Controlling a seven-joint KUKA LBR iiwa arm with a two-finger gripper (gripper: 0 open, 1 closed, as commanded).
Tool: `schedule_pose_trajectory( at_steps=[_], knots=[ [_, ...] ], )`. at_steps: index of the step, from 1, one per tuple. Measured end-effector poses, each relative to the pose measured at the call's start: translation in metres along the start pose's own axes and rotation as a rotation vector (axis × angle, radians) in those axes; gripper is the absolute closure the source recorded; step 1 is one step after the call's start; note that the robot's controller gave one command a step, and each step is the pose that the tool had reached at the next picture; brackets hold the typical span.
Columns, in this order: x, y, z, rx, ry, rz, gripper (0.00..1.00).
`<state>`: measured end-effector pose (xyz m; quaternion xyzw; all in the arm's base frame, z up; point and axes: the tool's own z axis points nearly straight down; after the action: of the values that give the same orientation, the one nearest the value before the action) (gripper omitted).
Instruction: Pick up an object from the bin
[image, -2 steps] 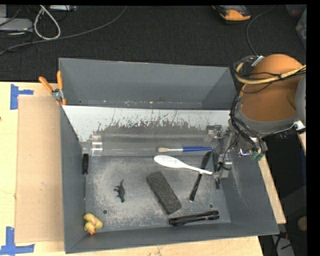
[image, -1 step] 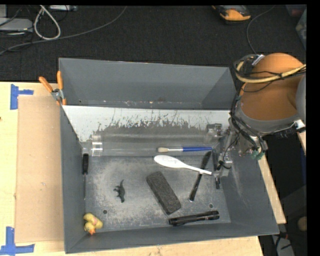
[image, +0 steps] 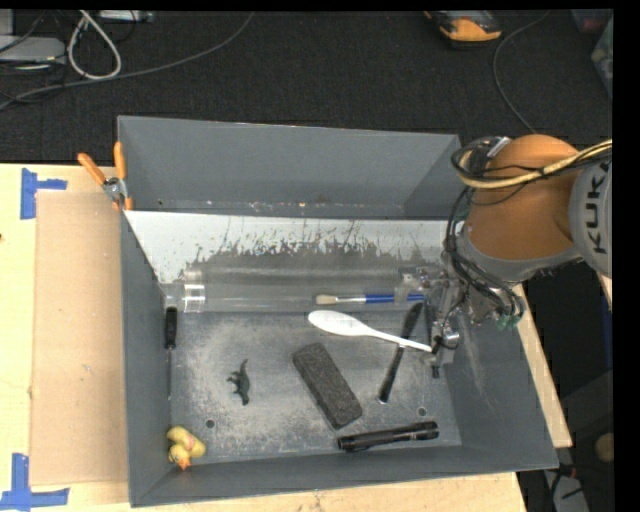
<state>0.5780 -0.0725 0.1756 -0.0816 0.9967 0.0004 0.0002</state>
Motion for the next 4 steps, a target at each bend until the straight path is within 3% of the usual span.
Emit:
schedule_pose_trajectory(
  at_steps=[1, 2, 3, 4],
  knots=[
    [-0.017, -0.023, 0.017, 0.002, -0.006, -0.138, 0.0],
    [-0.019, -0.03, 0.024, -0.002, -0.001, -0.397, 0.0],
    [-0.033, -0.02, 0.11, -0.002, -0.004, -0.405, 0.0],
    [-0.045, 0.006, 0.105, 0.004, -0.015, -0.435, 1.0]
  ],
)
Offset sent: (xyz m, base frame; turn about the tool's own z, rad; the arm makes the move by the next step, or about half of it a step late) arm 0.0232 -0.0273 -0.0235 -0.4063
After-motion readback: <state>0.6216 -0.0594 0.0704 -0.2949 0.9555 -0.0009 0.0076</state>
